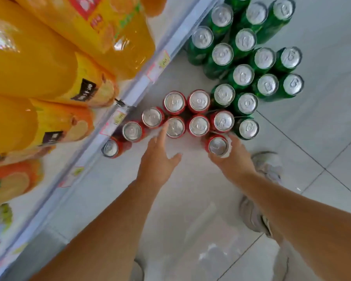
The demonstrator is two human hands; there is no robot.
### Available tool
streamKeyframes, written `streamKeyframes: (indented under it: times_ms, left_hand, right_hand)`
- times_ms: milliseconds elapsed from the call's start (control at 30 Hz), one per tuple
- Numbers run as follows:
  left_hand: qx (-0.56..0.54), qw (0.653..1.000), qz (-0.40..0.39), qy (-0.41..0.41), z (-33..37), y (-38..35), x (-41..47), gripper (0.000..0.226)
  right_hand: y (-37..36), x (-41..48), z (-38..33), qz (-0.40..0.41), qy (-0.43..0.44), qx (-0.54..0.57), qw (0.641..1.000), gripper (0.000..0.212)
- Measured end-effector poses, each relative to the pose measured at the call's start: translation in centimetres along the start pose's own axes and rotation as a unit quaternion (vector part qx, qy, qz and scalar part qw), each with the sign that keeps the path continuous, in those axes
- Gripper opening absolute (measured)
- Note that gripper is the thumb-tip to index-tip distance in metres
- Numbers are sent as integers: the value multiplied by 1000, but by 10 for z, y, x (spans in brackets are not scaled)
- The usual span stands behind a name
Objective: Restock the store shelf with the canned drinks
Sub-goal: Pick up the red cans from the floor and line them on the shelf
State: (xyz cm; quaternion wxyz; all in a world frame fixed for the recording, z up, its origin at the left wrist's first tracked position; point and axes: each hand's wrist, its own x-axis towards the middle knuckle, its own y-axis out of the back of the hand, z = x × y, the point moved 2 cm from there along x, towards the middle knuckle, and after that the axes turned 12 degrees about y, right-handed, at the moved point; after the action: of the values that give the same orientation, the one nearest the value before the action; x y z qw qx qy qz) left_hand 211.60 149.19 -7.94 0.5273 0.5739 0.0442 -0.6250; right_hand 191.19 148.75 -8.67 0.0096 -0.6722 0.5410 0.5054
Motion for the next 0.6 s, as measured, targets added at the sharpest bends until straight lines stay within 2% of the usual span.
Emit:
streamKeyframes:
  times_ms: [67, 133, 300, 467, 600]
  left_hand:
    - [-3, 1000, 12, -18, 8, -10, 23, 95]
    - [24, 998, 57, -24, 17, -15, 35, 94]
    - [107, 982, 153, -1, 21, -24, 36, 93]
    - [47, 983, 178, -8, 14, -29, 37, 84]
    - [10, 981, 194, 2, 10, -35, 33, 77]
  right_hand:
    - [-9, 14, 5, 5, 1, -18, 1000, 82]
    - [-14, 23, 9, 13, 7, -23, 1000, 88]
    - [-23, 26, 12, 17, 17, -38, 999, 80]
    - [-29, 22, 13, 52, 24, -14, 998, 75]
    - [-29, 20, 16, 49, 37, -22, 998, 75]
